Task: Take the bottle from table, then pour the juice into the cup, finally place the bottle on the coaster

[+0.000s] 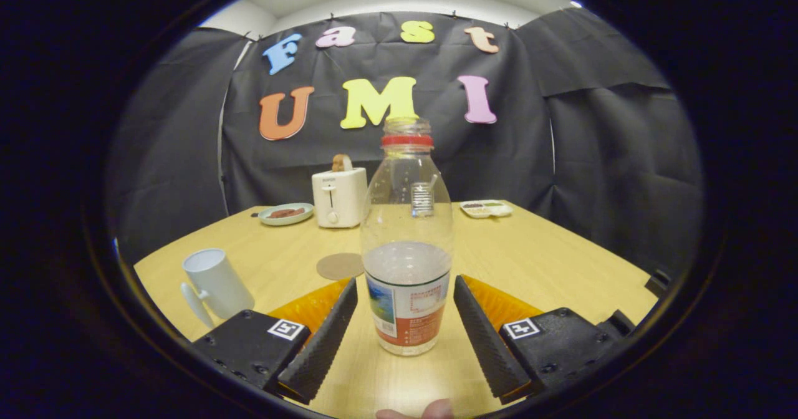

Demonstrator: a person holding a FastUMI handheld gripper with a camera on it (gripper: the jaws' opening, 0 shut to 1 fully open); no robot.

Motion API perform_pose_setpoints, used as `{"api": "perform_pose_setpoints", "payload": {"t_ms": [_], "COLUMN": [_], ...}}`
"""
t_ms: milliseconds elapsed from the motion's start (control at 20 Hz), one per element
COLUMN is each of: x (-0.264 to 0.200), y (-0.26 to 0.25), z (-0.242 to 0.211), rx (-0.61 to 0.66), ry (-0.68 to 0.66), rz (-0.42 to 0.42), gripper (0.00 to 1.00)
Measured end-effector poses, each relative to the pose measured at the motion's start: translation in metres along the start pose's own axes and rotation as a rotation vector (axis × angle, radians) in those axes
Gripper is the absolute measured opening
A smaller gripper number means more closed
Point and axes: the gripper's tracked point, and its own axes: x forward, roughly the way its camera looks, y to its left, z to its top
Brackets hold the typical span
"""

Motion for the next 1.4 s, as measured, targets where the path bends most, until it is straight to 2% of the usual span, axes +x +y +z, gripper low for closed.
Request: {"api": "perform_pose_setpoints", "payload": {"t_ms": [300, 500, 900, 1050, 1400], "x": [0.017, 0.02, 0.006, -0.002, -0.01], "y": [-0.003, -0.002, 0.017, 0.027, 0.046], "z": [-0.003, -0.001, 0.024, 0.041, 0.062], "rx": [0.066, 0.069, 0.045, -0.048, -0.408], "ry": [0.019, 0.023, 0.013, 0.003, 0.03], "rz": [-0.008, -0.02, 0.008, 0.018, -0.018], "gripper": [0.98, 0.86, 0.78, 0.77, 0.77]}}
